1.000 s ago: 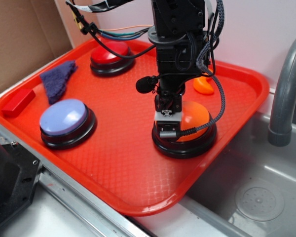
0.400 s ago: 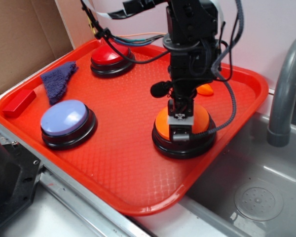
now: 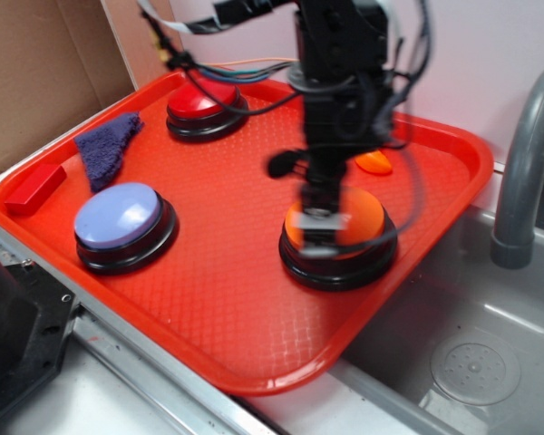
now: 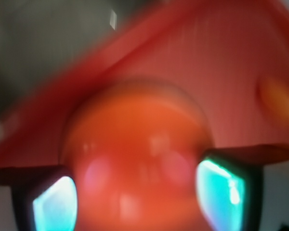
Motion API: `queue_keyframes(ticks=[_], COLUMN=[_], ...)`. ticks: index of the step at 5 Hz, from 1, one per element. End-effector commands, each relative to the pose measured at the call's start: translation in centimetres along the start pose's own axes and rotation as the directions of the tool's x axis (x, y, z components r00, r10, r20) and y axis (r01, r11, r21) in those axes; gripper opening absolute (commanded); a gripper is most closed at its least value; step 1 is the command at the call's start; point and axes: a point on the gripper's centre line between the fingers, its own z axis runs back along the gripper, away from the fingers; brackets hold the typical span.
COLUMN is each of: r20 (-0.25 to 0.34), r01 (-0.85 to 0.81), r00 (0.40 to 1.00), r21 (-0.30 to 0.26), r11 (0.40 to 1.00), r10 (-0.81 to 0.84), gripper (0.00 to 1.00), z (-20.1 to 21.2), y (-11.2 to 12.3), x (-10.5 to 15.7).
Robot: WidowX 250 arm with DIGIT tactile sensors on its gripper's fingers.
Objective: Push the orange button.
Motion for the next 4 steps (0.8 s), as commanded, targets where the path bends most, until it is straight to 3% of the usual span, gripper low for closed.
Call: queue_keyframes(ticks=[1, 3, 4], r20=[0.029, 0.149, 0.153], r01=[-0.002, 0.001, -0.005], r00=[1.000, 0.989, 0.988], r21=[-0.022, -0.016, -0.015], r11=[1.000, 1.000, 1.000], r10=[0.003, 0.001, 0.007], gripper=[1.00, 1.00, 1.00], z=[1.9, 3.4, 4.3], y=[-0.1, -0.1, -0.2], x=[1.1, 0.6, 0.2])
